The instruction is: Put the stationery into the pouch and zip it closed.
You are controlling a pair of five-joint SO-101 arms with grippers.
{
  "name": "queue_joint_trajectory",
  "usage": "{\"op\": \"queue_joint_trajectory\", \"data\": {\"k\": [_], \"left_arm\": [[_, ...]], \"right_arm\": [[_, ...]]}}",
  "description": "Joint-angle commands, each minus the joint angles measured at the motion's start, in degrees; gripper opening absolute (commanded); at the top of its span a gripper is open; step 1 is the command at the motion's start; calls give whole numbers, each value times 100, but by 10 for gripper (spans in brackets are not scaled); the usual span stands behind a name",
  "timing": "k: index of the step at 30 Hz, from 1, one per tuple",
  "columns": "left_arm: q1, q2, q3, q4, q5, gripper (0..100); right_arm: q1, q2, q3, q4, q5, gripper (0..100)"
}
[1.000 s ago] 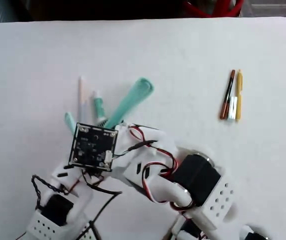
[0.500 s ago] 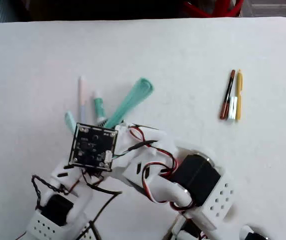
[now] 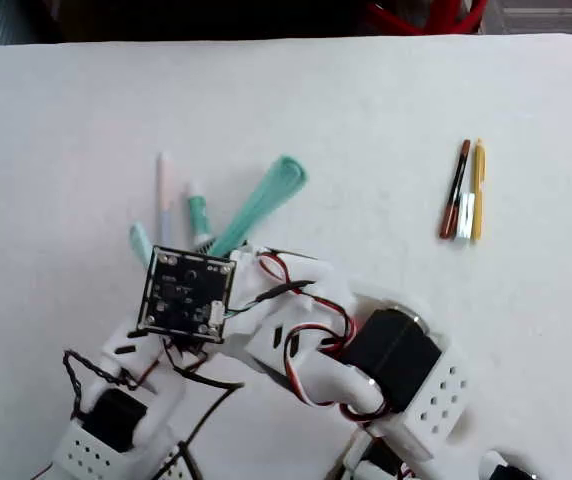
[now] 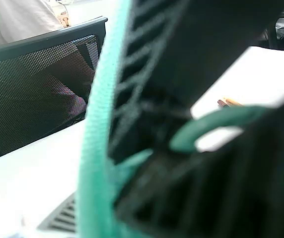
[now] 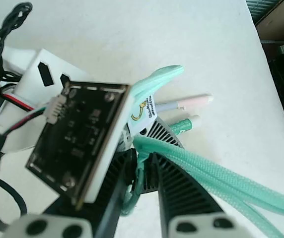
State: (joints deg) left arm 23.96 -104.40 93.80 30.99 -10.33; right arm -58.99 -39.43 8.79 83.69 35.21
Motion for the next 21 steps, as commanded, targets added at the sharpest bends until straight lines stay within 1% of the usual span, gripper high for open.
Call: {"op": "queue_joint_trajectory", "data": {"k": [1, 11, 21], "left_arm": [[-22, 4, -44, -149, -35, 23], [-31, 4, -44, -149, -35, 23], [-31, 4, -44, -149, -35, 23]], "right_arm": [[-189, -13, -79, -48, 35, 19], [-189, -13, -79, -40, 35, 19], [-189, -66, -88, 189, 79, 19]]}}
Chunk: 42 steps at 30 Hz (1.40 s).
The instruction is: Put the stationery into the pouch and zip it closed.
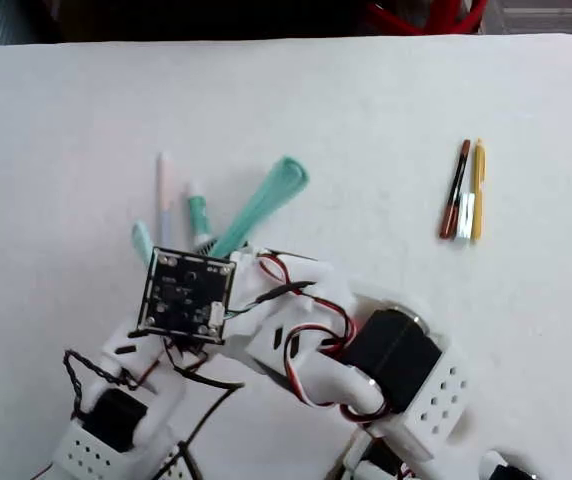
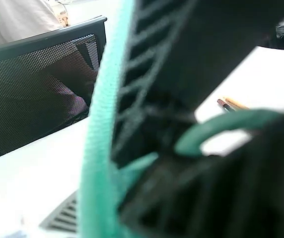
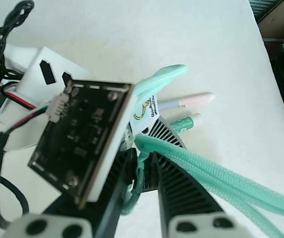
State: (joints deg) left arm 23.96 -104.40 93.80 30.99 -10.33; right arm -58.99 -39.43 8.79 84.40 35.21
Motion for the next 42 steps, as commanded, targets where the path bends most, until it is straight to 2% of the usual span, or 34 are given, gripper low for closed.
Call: {"op": "queue_joint_trajectory", "data": {"k": [1, 5, 8, 12, 14, 19, 24, 29, 35, 37, 39, 42], "left_arm": [[-31, 4, -44, -149, -35, 23], [-40, 4, -44, -149, -35, 23], [-40, 4, -44, -149, -35, 23], [-40, 4, -44, -149, -35, 23], [-40, 4, -44, -149, -35, 23], [-40, 4, -44, -149, -35, 23], [-40, 4, -44, -149, -35, 23], [-40, 4, -97, -149, -35, 23], [-207, 4, -132, -158, 9, 23], [-409, 4, -343, -105, 141, 23], [-549, 13, -607, 44, 624, 23], [-523, 31, -1160, 730, 826, 23]], "right_arm": [[-189, -66, -97, 119, 79, 19], [-4, -75, -132, -57, 79, 21], [778, -145, -290, -338, 9, 40], [1938, -426, -492, -760, -905, 215], [2088, -620, -510, -848, -1169, 295], [1771, -1147, -519, -848, -1169, 286], [1868, -1262, -475, -892, -1169, 283], [2624, -1314, -149, -866, -1196, 276], [3846, -1323, 1020, -1376, -1275, 191], [4233, -1323, 1424, -1508, -1758, 187], [4655, -1323, 1802, -1587, -2382, 187], [5165, -1323, 2330, -1692, -2980, 187]]}}
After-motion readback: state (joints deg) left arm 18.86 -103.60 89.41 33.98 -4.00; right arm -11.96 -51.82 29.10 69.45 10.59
